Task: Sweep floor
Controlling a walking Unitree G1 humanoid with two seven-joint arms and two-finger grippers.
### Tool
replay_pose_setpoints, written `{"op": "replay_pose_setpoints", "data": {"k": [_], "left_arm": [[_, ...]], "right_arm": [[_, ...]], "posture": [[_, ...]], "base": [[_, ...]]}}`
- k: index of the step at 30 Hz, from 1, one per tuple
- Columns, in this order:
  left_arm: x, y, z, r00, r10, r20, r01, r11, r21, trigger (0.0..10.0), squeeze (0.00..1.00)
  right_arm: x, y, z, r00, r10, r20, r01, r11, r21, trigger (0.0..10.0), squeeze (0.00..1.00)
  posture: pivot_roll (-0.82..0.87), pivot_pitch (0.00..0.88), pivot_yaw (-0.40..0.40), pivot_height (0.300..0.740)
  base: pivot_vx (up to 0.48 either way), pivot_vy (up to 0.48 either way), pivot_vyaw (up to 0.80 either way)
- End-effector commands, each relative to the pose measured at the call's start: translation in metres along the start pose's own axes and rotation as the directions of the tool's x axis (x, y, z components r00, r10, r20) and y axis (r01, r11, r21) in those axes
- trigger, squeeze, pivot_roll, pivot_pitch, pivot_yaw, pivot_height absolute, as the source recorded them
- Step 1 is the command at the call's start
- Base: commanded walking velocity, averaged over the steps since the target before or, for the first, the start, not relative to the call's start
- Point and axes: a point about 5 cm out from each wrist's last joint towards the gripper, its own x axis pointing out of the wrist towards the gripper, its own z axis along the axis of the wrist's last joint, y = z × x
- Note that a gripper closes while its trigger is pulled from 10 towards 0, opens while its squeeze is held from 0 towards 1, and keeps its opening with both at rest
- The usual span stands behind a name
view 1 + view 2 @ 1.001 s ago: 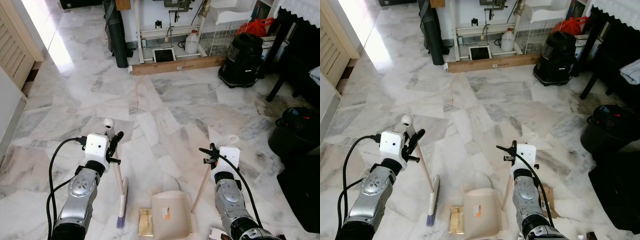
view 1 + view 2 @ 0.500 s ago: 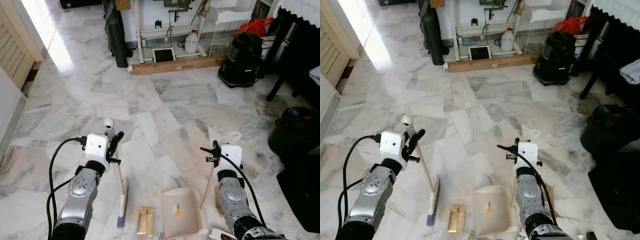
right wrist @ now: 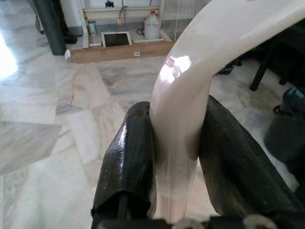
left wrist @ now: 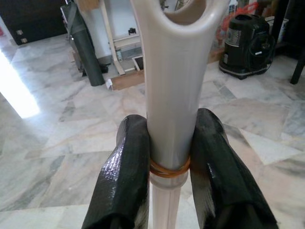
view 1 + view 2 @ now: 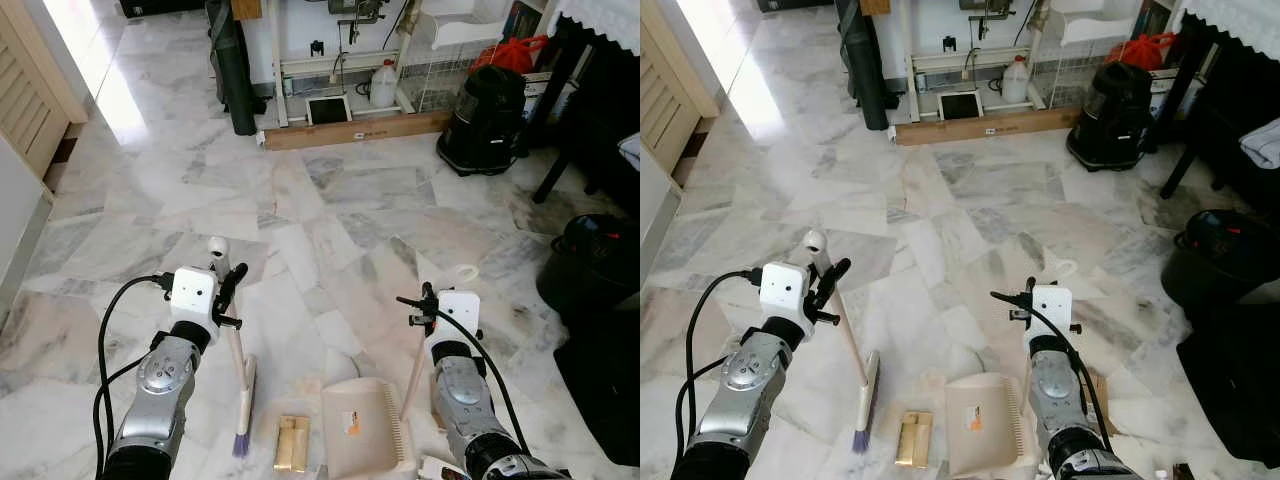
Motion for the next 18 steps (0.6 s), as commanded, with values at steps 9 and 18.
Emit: {"op": "replay_pose_setpoints", "data": {"k": [9,18], "left_arm": [[0.001,0.002,-0.005,0.999,-0.011,-0.047,0.013,0.999,0.029,10.0,0.00],[-0.001,0.001,-0.011,0.996,-0.014,-0.092,0.018,0.999,0.042,10.0,0.00]], "right_arm": [[-0.011,0.017,-0.017,0.992,0.070,-0.101,-0.073,0.997,-0.030,10.0,0.00],[-0.013,0.025,-0.018,0.990,0.088,-0.107,-0.094,0.994,-0.057,10.0,0.00]], "posture": [[0.03,0.087,0.014,0.740],[0.03,0.089,0.006,0.740]], "base": [[0.000,0.000,0.00],[0.000,0.000,0.00]]}}
